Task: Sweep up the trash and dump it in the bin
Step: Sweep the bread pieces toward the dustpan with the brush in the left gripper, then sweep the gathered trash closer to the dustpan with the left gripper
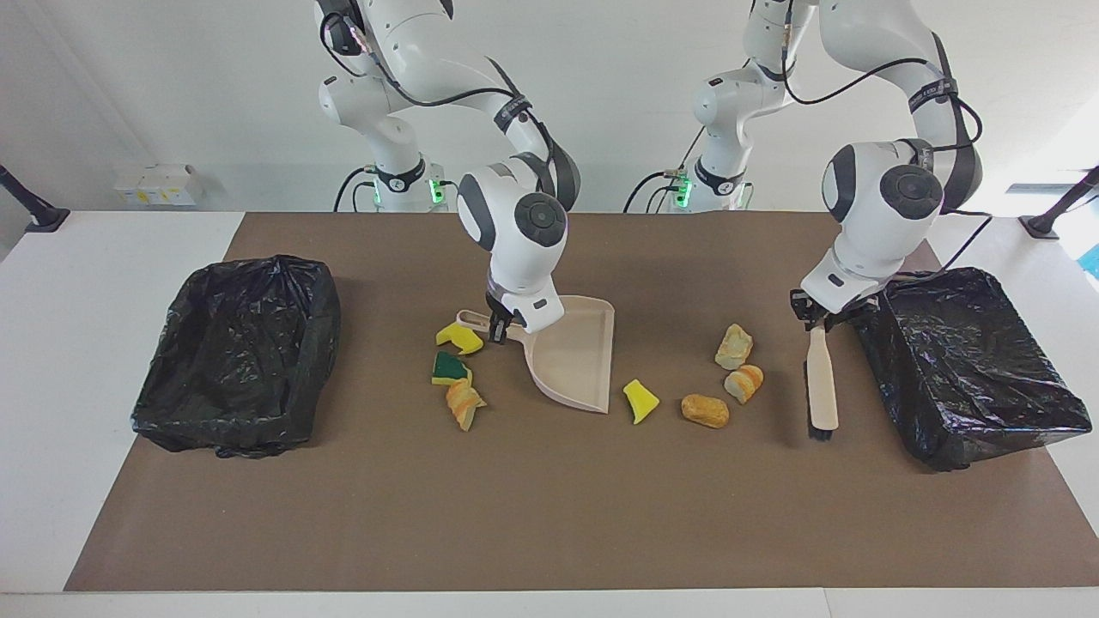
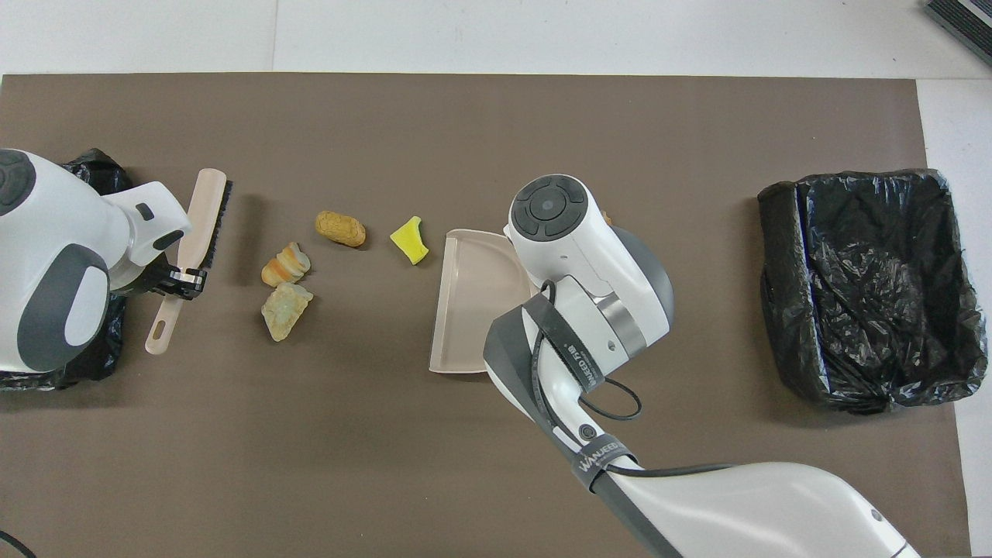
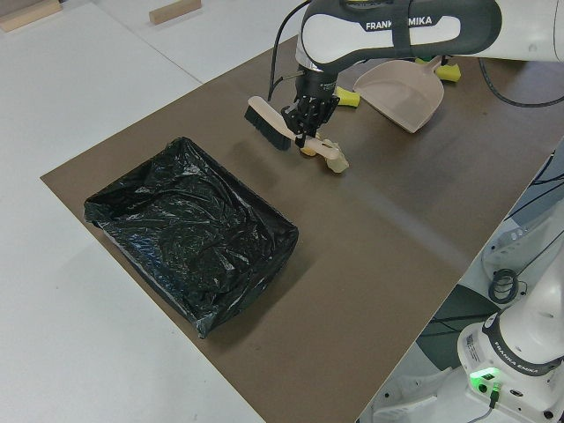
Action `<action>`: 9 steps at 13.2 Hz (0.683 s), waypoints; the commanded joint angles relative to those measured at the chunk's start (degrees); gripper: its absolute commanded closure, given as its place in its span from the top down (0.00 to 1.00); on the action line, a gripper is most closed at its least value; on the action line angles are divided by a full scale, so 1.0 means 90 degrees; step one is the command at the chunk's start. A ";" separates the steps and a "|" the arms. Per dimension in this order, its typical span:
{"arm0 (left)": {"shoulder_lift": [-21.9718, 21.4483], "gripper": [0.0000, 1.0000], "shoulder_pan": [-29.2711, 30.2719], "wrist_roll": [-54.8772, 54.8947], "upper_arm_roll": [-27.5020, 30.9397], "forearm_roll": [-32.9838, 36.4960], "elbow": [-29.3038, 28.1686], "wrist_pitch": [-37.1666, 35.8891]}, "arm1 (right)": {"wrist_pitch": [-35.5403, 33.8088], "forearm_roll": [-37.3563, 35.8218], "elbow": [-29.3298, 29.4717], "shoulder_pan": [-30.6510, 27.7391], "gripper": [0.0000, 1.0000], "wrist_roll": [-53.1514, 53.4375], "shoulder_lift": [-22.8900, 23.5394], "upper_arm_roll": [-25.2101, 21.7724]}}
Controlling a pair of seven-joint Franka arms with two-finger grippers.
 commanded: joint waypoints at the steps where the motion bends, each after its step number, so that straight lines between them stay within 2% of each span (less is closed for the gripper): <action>1: -0.0780 0.00 -0.0132 -0.1048 -0.0047 -0.0517 -0.0984 0.0024 | 0.0161 -0.0181 -0.0244 -0.0008 0.00 -0.0273 -0.0125 0.0026; 3: -0.1123 0.00 -0.0278 -0.1060 -0.0047 -0.1054 -0.1600 0.0286 | 0.0170 -0.0181 -0.0293 0.0011 0.00 -0.0264 -0.0154 0.0026; 6: -0.0920 0.00 -0.0766 -0.1060 -0.0047 -0.1251 -0.1739 0.0659 | 0.0132 -0.0161 -0.0293 0.0011 0.00 0.0125 -0.0154 0.0026; 9: -0.0852 0.00 -0.1050 -0.1012 -0.0047 -0.1797 -0.1720 0.1146 | 0.0131 -0.0103 -0.0303 0.0011 0.00 0.0468 -0.0164 0.0026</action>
